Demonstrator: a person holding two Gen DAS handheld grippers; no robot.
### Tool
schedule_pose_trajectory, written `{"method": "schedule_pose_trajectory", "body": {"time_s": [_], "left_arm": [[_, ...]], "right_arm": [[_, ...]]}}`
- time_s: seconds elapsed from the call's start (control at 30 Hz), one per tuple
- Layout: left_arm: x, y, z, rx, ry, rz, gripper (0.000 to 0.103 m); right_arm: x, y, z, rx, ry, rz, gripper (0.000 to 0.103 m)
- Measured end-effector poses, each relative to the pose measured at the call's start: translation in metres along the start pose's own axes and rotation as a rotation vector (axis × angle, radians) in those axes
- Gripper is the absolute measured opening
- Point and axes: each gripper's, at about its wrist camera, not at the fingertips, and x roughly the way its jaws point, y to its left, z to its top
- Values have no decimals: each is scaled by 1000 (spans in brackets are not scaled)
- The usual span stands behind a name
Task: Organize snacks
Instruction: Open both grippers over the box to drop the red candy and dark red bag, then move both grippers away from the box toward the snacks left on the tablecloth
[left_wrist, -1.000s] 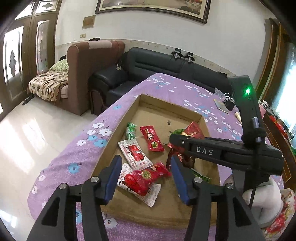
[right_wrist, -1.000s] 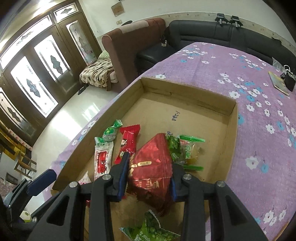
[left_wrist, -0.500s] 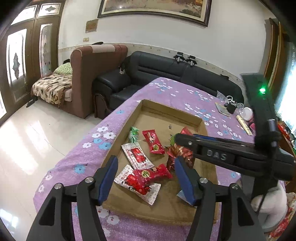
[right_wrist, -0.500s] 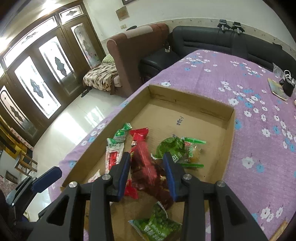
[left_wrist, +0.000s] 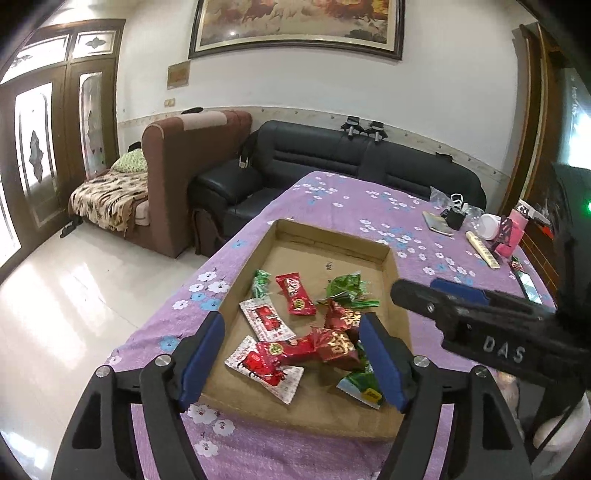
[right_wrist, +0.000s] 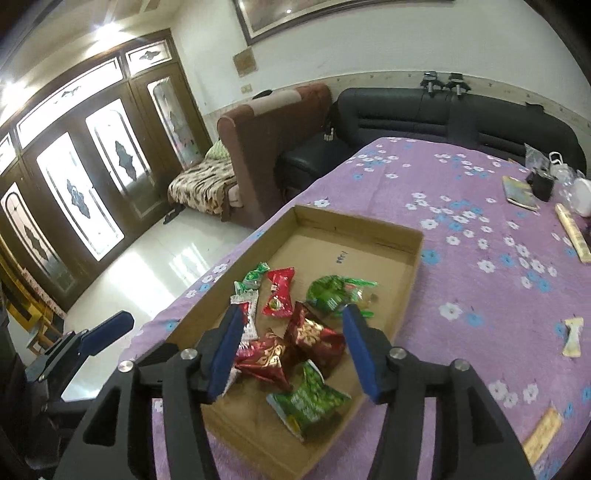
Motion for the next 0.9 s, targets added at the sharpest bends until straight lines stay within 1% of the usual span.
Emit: {"method": "schedule_pose_trajectory", "body": {"time_s": [0.13,0.23,0.3,0.33,0.4,0.43,0.53,0.63,0.7,0.8,0.9], "left_arm": [[-11,-10,-1,24,-21,-1,79],[-18,-18,-2,44,-44,13,82],[-24,-23,-3,51,-66,29,88],[-28,-26,-3,53,-84,33,90],[-37,-31,-4,56,-124,46,98],[-42,-36,-5,61,-148,44,99],[-49,-52,-7,100,-177,24,100],[-48,-73,-11,143,-169,-4,100],[-46,-84,-15,160,-159,-27,100],[-38,-107,-23,203,-122,-65,100],[-31,-130,-32,251,-89,-84,100]], "right_arm": [[-17,-6,-15,-2,-15,-42,57],[-30,-11,-26,0,-36,-79,58],[-40,-17,-33,13,-55,-98,62],[-44,-19,-36,17,-61,-107,63],[-54,-26,-43,23,-79,-131,65],[-58,-30,-47,26,-83,-147,66],[-67,-47,-59,46,-82,-199,68],[-75,-61,-72,80,-71,-232,68],[-83,-72,-81,98,-70,-284,68],[-92,-84,-92,102,-74,-358,69],[-102,-95,-102,97,-76,-449,71]]}}
